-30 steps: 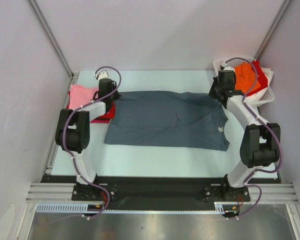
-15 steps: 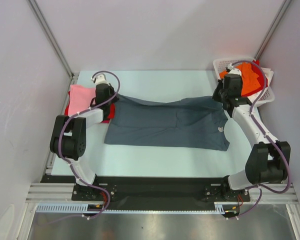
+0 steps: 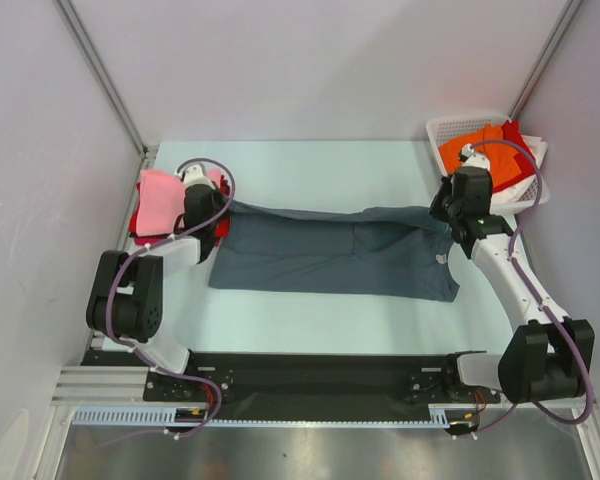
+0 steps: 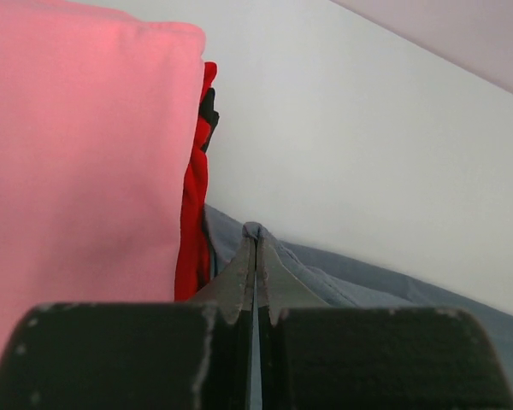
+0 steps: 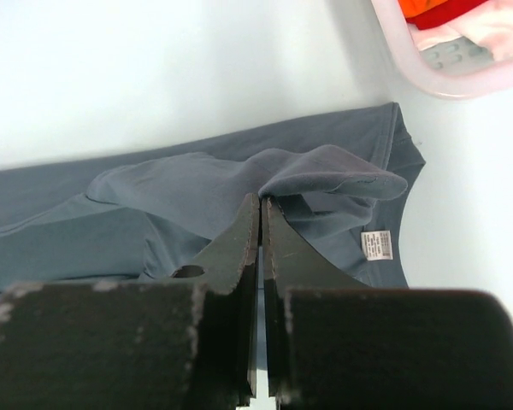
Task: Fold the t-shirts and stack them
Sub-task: Fold the tshirt
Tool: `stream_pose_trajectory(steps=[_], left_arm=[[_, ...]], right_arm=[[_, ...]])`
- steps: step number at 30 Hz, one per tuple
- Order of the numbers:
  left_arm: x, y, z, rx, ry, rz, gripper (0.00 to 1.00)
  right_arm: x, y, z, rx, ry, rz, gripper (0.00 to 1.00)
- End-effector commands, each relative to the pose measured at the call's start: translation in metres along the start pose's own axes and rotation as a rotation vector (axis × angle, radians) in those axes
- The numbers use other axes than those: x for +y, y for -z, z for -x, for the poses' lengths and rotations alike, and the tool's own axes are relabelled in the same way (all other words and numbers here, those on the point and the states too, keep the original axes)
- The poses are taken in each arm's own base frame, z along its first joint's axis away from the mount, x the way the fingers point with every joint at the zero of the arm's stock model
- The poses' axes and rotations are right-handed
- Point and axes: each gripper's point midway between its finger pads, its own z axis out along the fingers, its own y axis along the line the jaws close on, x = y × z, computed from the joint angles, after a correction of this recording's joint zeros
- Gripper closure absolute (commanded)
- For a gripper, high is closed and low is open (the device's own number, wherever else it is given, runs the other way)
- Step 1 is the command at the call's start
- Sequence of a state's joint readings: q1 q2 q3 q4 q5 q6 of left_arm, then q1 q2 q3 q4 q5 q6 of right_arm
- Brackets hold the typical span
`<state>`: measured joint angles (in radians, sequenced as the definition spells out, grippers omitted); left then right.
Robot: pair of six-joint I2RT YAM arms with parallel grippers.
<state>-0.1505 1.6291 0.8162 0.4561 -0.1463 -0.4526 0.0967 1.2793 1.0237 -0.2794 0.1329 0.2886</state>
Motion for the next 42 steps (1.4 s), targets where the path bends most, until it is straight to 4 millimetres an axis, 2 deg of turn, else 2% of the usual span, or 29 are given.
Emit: stream_pose_trajectory(steps=[1, 5, 6, 8, 9, 12, 13, 15, 16, 18, 19, 21, 22, 23, 24, 25, 26, 27, 31, 32, 33, 35, 36, 37, 38, 39, 40, 41, 42], left_arm=[[-0.007, 0.012, 0.018, -0.074, 0.041, -0.025, 1.0], [0.0, 0.021, 0.011, -0.076, 0.064, -0.007, 1.0], [0.001, 0.023, 0.01, -0.081, 0.068, -0.011, 1.0], [0.003, 0.028, 0.001, -0.076, 0.078, -0.011, 1.0], [0.004, 0.029, -0.002, -0.076, 0.077, -0.012, 1.0], [0.008, 0.036, -0.008, -0.081, 0.09, -0.003, 1.0], [0.013, 0.04, -0.013, -0.081, 0.097, 0.005, 1.0], [0.015, 0.046, -0.012, -0.097, 0.11, 0.01, 1.0], [0.019, 0.05, -0.02, -0.087, 0.126, 0.015, 1.0], [0.018, 0.058, -0.022, -0.091, 0.154, 0.01, 1.0], [0.024, 0.062, -0.031, -0.076, 0.188, 0.032, 1.0], [0.032, 0.068, -0.044, -0.057, 0.216, 0.056, 1.0], [0.036, 0.071, -0.045, -0.062, 0.249, 0.077, 0.95], [0.04, 0.073, -0.048, -0.06, 0.268, 0.097, 0.88], [0.045, 0.077, -0.054, -0.051, 0.292, 0.115, 0.7], [0.047, 0.08, -0.052, -0.065, 0.3, 0.121, 0.65], [0.048, 0.083, -0.051, -0.075, 0.308, 0.126, 0.6], [0.047, 0.085, -0.053, -0.077, 0.317, 0.12, 0.51], [0.027, 0.093, -0.041, -0.089, 0.29, 0.045, 0.46], [0.021, 0.097, -0.031, -0.113, 0.286, 0.035, 0.46], [0.011, 0.1, -0.027, -0.108, 0.257, 0.027, 0.46], [-0.005, 0.108, -0.012, -0.134, 0.227, 0.009, 0.45], [-0.025, 0.111, -0.005, -0.129, 0.192, -0.028, 0.45], [-0.037, 0.113, -0.002, -0.123, 0.179, -0.059, 0.44], [-0.05, 0.114, 0.001, -0.114, 0.167, -0.086, 0.44], [-0.076, 0.116, 0.003, -0.09, 0.145, -0.144, 0.44], [-0.089, 0.114, 0.001, -0.07, 0.138, -0.173, 0.44], [-0.102, 0.113, -0.001, -0.05, 0.132, -0.203, 0.44], [-0.123, 0.107, -0.008, -0.011, 0.134, -0.241, 0.45]], right_arm=[[0.0, 0.015, 0.011, -0.051, -0.022, 0.005, 1.0], [-0.005, 0.021, -0.003, -0.046, -0.042, 0.002, 1.0], [-0.009, 0.02, -0.016, -0.024, -0.043, -0.005, 1.0], [-0.011, 0.025, -0.019, -0.042, -0.067, -0.003, 1.0], [-0.017, 0.024, -0.034, -0.022, -0.072, -0.019, 1.0], [-0.024, 0.033, -0.04, -0.058, -0.108, -0.032, 1.0], [-0.029, 0.032, -0.053, -0.048, -0.113, -0.041, 1.0], [-0.029, 0.04, -0.057, -0.066, -0.134, -0.023, 1.0], [-0.031, 0.04, -0.069, -0.047, -0.133, -0.021, 1.0], [-0.031, 0.043, -0.078, -0.033, -0.146, -0.013, 1.0], [-0.033, 0.044, -0.09, -0.01, -0.146, -0.02, 0.99], [-0.035, 0.049, -0.096, -0.015, -0.178, -0.016, 0.92], [-0.036, 0.051, -0.099, -0.024, -0.188, -0.016, 0.82], [-0.04, 0.051, -0.112, -0.016, -0.194, -0.02, 0.69], [-0.04, 0.057, -0.106, -0.058, -0.218, -0.008, 0.54], [-0.04, 0.06, -0.104, -0.091, -0.225, 0.005, 0.36], [-0.042, 0.061, -0.106, -0.103, -0.229, 0.002, 0.34], [-0.041, 0.065, -0.1, -0.135, -0.241, 0.011, 0.33], [-0.037, 0.065, -0.081, -0.168, -0.214, 0.019, 0.31], [-0.032, 0.062, -0.077, -0.158, -0.198, 0.037, 0.32], [-0.025, 0.063, -0.065, -0.167, -0.192, 0.05, 0.32], [-0.014, 0.047, -0.069, -0.091, -0.151, 0.08, 0.33], [-0.005, 0.045, -0.055, -0.099, -0.151, 0.108, 0.33], [0.0, 0.03, -0.067, -0.026, -0.143, 0.113, 0.34], [0.006, 0.025, -0.067, -0.006, -0.14, 0.134, 0.34], [0.012, 0.018, -0.065, 0.003, -0.145, 0.153, 0.35], [0.023, 0.014, -0.06, 0.01, -0.151, 0.194, 0.35], [0.026, 0.001, -0.07, 0.055, -0.162, 0.202, 0.35], [0.031, -0.004, -0.071, 0.068, -0.169, 0.221, 0.35]])
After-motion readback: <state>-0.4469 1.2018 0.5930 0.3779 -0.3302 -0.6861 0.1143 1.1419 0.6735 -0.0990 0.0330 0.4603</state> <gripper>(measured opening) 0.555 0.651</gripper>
